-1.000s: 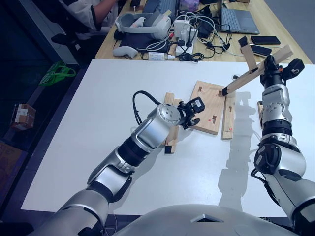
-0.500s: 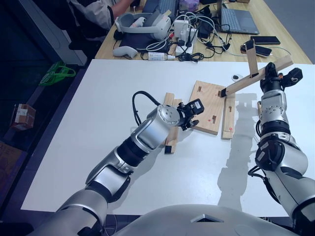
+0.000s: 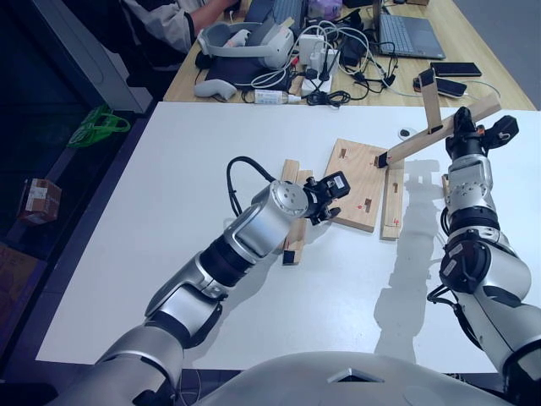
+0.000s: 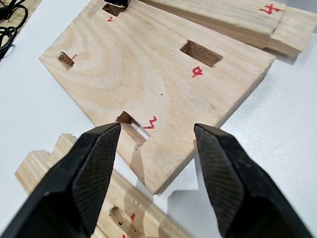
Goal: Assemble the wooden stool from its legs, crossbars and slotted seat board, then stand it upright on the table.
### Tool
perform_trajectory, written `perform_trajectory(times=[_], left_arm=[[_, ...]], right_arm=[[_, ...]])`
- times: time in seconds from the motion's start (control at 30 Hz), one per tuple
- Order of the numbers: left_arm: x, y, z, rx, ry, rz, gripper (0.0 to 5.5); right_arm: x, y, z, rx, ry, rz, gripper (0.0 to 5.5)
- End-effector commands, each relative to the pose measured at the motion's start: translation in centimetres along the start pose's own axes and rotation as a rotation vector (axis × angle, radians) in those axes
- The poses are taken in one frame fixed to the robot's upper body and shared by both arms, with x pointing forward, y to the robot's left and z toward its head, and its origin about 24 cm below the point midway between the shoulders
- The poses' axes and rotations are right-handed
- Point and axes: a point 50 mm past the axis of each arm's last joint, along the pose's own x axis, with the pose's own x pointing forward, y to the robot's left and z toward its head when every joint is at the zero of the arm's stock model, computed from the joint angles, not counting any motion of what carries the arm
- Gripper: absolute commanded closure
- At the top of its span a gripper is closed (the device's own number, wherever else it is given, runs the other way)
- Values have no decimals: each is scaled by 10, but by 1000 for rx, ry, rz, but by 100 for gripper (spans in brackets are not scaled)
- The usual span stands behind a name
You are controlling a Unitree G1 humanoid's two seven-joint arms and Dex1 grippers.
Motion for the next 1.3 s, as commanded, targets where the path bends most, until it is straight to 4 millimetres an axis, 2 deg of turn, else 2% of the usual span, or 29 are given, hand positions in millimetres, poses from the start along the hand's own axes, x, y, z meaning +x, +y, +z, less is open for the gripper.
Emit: perform_trajectory(times=[0.03,0.2,0.37,0.6,0.77,0.97,1.13,1.3], left_arm=[[-3,3,7,34,-15,15,275],[-3,3,7,45,-15,10,275],[-3,3,7,52,-14,12,275],[-1,2,11,56,-25,13,275],[0,3,11,61,-26,17,275],[1,12,16,81,-37,35,275],[-4,19,8,108,-10,32,275],[-6,23,10,126,-11,27,275]], right_arm=[[1,-1,-4,-12,14,-66,449],[-2,-14,-4,41,-4,-184,449],[-2,-11,-10,-53,37,-144,449],[-2,8,-29,-249,127,-19,449],[3,23,-35,-400,158,-32,449],[7,55,-56,-652,229,-24,449],[9,64,-61,-619,266,-154,449],[5,56,-65,-502,284,-303,449]])
